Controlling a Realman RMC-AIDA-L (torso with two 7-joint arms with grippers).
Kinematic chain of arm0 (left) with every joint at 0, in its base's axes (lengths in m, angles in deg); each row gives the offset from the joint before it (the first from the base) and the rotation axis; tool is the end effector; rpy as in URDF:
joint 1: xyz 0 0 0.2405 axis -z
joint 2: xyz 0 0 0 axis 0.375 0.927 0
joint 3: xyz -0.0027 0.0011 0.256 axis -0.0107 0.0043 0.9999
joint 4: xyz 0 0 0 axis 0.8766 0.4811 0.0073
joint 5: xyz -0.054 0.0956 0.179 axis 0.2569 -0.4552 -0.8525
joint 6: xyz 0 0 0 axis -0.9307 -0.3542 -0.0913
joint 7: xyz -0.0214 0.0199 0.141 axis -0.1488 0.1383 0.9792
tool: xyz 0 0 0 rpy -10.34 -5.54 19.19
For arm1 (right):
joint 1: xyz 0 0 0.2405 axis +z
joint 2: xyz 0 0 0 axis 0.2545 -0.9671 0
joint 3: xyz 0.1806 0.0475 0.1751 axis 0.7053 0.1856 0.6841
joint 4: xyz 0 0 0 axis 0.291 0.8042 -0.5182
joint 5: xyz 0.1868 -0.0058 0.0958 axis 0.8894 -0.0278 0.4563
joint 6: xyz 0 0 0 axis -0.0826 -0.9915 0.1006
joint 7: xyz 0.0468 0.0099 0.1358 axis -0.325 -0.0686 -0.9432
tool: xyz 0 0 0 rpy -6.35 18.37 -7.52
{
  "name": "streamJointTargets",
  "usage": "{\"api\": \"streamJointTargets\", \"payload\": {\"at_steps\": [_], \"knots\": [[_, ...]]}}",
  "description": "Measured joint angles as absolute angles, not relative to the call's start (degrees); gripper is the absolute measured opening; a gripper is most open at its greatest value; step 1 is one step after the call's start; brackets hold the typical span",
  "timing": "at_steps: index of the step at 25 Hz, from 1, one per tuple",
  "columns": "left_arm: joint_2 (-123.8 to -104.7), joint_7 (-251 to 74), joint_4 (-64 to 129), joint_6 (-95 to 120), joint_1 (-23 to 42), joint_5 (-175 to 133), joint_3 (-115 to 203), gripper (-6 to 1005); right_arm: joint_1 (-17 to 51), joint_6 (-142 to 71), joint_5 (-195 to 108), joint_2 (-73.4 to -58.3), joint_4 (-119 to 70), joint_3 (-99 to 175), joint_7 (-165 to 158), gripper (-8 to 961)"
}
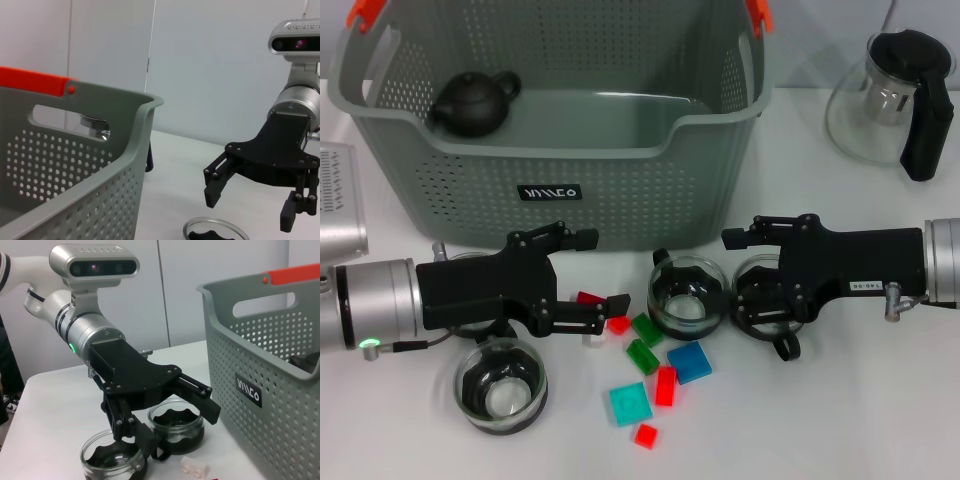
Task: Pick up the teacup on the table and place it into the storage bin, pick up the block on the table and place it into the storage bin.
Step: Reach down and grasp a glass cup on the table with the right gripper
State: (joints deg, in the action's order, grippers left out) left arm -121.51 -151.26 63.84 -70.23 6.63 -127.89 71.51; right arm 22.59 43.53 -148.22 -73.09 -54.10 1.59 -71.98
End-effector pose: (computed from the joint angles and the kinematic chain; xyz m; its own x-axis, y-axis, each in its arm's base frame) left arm -0.2725 0.3039 -0.0267 0.8183 0.2092 0.5354 0.3597 -0.9128 -0.1932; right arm 0.2298 0.3415 -0.0343 0.8991 -0.1865 -0.3962 -0.2424 -0.9654 -0.0958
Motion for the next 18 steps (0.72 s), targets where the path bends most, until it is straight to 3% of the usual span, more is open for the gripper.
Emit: {"api": "streamJointTargets", "payload": {"at_steps": [18], "knots": [[-121.28, -150.8, 64.0, -74.1, 6.5, -127.9, 71.5, 950, 21.9, 45.1, -148.4, -72.6, -56.7, 1.6, -73.3, 858]]}}
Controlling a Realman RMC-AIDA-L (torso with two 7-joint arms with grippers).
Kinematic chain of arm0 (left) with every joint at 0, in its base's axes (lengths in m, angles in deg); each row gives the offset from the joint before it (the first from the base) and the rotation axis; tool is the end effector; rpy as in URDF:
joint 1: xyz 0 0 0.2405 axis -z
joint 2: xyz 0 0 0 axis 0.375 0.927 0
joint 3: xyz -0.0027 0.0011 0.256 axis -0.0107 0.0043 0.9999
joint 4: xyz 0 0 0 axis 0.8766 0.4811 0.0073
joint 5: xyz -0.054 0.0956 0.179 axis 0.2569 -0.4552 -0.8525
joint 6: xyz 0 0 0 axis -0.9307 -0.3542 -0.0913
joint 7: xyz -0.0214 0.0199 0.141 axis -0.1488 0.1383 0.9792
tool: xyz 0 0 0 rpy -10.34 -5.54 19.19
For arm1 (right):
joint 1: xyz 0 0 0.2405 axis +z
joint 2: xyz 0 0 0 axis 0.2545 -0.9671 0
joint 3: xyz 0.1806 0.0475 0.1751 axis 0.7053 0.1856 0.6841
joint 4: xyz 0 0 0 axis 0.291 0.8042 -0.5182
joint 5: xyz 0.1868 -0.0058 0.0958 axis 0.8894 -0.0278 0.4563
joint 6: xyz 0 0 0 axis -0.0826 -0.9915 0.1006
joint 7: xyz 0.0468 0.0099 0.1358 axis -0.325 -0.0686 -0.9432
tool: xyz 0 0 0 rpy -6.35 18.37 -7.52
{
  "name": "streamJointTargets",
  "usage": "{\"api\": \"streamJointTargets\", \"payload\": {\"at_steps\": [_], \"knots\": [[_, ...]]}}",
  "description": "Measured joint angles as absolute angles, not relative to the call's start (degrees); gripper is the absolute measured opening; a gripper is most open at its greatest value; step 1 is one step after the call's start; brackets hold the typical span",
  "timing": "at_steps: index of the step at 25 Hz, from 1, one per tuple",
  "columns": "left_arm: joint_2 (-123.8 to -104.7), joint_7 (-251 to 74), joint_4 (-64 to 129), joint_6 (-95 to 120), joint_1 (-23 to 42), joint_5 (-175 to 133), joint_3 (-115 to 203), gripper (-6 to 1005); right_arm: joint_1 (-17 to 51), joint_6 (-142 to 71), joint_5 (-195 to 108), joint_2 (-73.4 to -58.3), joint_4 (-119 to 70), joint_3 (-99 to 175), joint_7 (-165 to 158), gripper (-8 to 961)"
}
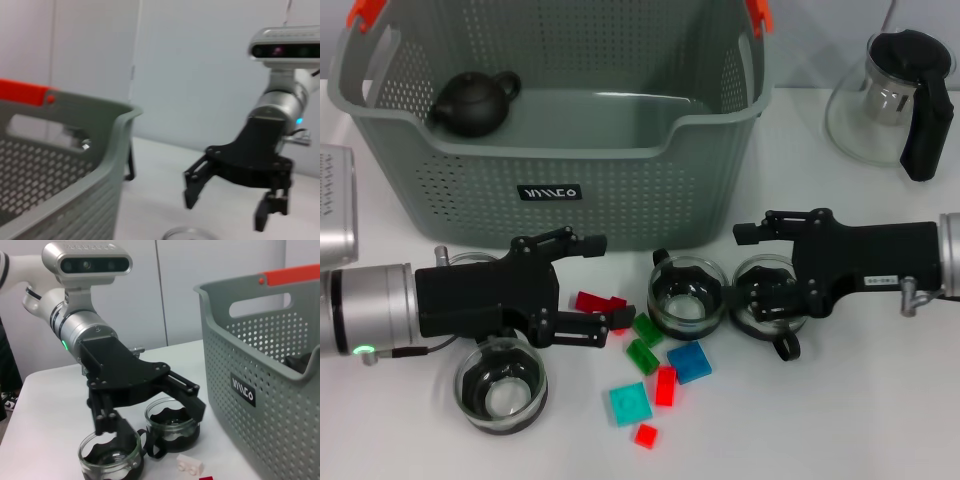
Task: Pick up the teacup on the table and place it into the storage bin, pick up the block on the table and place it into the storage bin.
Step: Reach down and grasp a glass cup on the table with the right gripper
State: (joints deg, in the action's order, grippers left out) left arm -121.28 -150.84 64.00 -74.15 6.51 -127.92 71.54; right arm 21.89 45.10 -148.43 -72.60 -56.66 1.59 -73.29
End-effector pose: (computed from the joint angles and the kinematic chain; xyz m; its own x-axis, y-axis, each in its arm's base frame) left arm -0.2674 0.2970 -0.0238 0.8092 0.1909 0.5557 0.3247 -0.9335 -0.1521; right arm 0.2310 0.3423 -0.0236 0.9037 -0.1799 -0.3886 -0.2367 -0.9661 -0.1032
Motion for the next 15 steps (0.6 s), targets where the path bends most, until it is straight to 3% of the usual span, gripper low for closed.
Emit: {"api": "streamJointTargets", "payload": {"at_steps": [15], "knots": [[-121.39, -150.7, 65.2, -80.7, 5.7, -127.7, 71.4, 950, 21.6, 55.9, -159.0, -72.97, -74.0, 1.6, -94.9, 857]]}}
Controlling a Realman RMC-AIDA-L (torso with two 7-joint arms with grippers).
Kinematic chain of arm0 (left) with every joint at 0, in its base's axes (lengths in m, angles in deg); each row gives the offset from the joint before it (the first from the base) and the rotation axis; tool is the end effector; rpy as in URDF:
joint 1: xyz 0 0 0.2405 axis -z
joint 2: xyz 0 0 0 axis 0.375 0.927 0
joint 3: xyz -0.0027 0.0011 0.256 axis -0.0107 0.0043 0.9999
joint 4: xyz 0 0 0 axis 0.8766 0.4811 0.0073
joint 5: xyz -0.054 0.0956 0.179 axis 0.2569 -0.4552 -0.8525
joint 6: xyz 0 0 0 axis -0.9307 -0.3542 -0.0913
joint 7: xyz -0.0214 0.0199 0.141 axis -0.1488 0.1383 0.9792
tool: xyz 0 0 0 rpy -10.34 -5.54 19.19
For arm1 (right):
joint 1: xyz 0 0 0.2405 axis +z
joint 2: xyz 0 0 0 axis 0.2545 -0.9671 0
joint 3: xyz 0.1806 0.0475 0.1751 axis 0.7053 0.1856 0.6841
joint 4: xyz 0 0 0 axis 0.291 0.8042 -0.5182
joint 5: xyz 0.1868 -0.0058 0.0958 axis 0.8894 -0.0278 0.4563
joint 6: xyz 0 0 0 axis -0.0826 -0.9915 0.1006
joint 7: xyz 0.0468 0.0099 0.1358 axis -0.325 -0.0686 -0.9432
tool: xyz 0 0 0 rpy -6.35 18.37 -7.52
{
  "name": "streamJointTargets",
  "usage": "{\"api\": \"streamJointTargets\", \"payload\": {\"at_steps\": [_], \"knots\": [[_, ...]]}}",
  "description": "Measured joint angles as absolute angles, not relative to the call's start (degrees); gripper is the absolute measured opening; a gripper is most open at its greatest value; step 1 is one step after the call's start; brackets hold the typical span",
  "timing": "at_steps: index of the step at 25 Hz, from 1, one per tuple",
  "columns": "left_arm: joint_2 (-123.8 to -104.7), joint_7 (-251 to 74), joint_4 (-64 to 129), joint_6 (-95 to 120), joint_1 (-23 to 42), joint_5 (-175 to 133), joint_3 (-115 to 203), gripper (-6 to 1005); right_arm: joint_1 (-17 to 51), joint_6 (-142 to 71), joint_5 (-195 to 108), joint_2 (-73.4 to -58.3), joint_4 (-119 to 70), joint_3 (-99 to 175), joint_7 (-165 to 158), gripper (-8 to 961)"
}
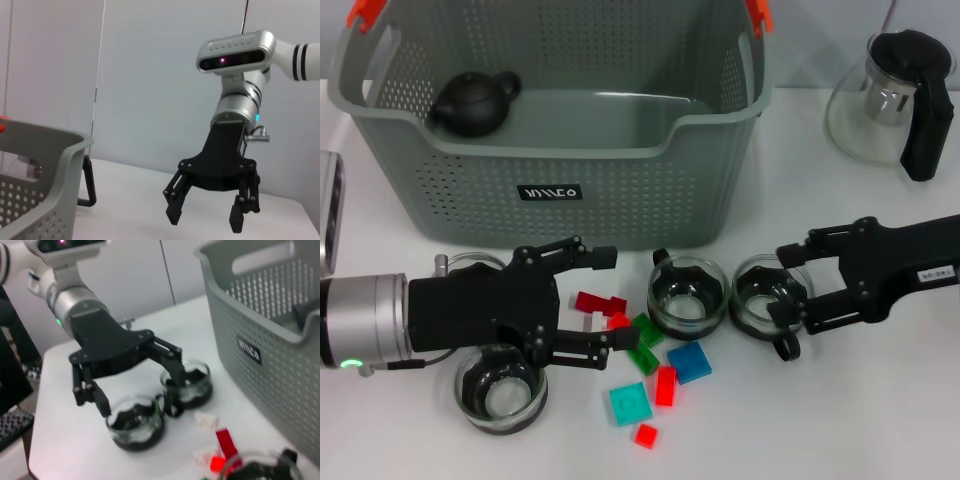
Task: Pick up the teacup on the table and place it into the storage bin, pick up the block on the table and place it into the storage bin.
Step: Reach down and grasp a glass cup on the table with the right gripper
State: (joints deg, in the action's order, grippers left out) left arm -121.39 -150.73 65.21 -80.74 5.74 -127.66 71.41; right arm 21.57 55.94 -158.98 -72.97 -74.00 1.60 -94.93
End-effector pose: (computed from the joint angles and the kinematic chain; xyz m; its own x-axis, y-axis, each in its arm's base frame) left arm -0.2599 0.2836 -0.0177 0.7850 0.1689 0.5960 0.2740 -0.9575 -0.0896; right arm 0.2195 0.3389 0.0153 0.9123 -0.3503 -0.2122 -0.3621 -0.9320 -0.0178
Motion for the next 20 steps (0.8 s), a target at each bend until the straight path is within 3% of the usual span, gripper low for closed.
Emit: {"api": "streamJointTargets", "payload": {"at_steps": [20], "knots": [[-121.35, -150.6, 65.1, -80.2, 5.7, -127.5, 71.1, 949, 28.1, 59.1, -168.3, -73.23, -79.5, -7.1, -113.5, 856]]}}
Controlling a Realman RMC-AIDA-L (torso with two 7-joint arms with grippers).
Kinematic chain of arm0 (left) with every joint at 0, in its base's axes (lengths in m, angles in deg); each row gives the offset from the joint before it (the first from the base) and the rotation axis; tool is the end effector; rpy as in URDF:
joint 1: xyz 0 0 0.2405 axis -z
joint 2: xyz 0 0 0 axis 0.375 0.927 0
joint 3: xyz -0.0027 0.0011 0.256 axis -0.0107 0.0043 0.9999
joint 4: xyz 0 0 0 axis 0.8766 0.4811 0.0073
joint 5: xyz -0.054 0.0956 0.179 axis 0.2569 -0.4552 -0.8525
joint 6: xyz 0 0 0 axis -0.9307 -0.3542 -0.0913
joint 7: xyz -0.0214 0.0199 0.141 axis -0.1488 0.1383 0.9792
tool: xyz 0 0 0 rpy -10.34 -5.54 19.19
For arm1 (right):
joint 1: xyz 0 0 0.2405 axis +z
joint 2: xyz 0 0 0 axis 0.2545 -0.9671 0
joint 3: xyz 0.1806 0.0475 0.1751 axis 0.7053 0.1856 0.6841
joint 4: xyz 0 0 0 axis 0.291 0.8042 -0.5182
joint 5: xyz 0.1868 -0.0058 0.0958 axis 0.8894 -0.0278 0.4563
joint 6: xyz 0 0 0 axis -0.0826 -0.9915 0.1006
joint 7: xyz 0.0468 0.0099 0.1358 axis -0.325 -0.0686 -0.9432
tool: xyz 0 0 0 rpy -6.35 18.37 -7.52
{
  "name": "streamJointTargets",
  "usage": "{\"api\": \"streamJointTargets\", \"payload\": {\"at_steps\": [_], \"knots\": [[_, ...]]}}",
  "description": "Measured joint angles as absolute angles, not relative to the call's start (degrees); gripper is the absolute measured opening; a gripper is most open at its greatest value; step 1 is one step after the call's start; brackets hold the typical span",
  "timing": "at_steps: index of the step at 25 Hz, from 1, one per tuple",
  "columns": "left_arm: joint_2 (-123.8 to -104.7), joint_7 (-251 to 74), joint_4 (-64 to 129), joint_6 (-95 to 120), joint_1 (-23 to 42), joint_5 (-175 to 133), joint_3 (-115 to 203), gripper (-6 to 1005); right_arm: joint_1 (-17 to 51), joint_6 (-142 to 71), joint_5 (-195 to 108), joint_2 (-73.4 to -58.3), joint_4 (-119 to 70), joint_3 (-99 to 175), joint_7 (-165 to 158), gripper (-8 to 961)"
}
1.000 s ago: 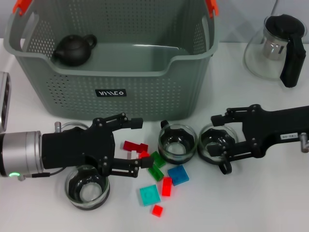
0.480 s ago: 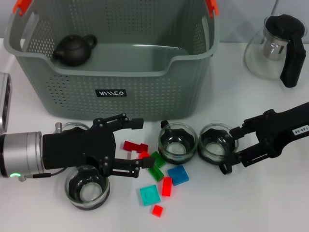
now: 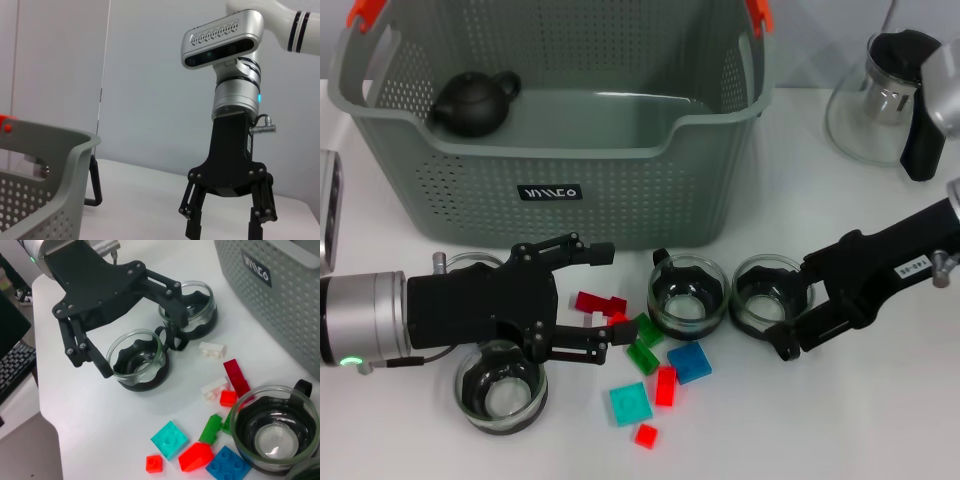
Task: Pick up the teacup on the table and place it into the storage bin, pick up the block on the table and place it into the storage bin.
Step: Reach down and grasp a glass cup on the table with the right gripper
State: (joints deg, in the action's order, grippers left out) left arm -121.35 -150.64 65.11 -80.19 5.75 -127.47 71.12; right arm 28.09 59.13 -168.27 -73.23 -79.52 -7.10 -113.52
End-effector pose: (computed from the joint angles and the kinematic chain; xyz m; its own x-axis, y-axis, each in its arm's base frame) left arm -0.2609 0.2852 -0.0172 0.7845 0.1679 0.5970 0.2812 -0.9543 -0.1011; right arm 0.1835 0.3500 0.0086 0.8885 -0.4536 0.0695 -0.4555 -0.8901 0.0140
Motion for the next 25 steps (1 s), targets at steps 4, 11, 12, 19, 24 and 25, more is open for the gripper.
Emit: {"api": "streamJointTargets", "payload": {"at_steps": [4, 11, 12, 19, 24, 25], "knots": [[-121.33, -150.6, 65.1, -80.1, 5.7, -127.5, 71.1, 949, 28.7, 57.3, -168.4, -73.13, -79.6, -10.4, -117.0, 856], [-121.46, -149.6, 65.1, -79.8, 5.1, -127.5, 71.0, 949, 30.0, 55.3, -170.6, -73.21, -79.1, -13.9, -119.9, 856], [-121.47, -149.6, 65.0, -79.6, 5.1, -127.5, 71.0, 949, 30.2, 55.1, -170.7, -73.23, -78.8, -14.1, -120.0, 857], [-121.5, -149.6, 64.9, -79.4, 5.0, -127.5, 70.9, 949, 30.3, 54.0, -171.1, -73.12, -78.0, -14.4, -121.0, 857], [-121.57, -149.6, 64.9, -79.4, 5.0, -127.5, 70.9, 950, 30.5, 54.2, -173.2, -73.2, -77.7, -15.3, -122.1, 857], [-121.59, -149.6, 64.9, -79.4, 5.0, -127.5, 70.9, 950, 30.6, 54.2, -173.5, -73.23, -77.7, -15.8, -122.6, 857]]}}
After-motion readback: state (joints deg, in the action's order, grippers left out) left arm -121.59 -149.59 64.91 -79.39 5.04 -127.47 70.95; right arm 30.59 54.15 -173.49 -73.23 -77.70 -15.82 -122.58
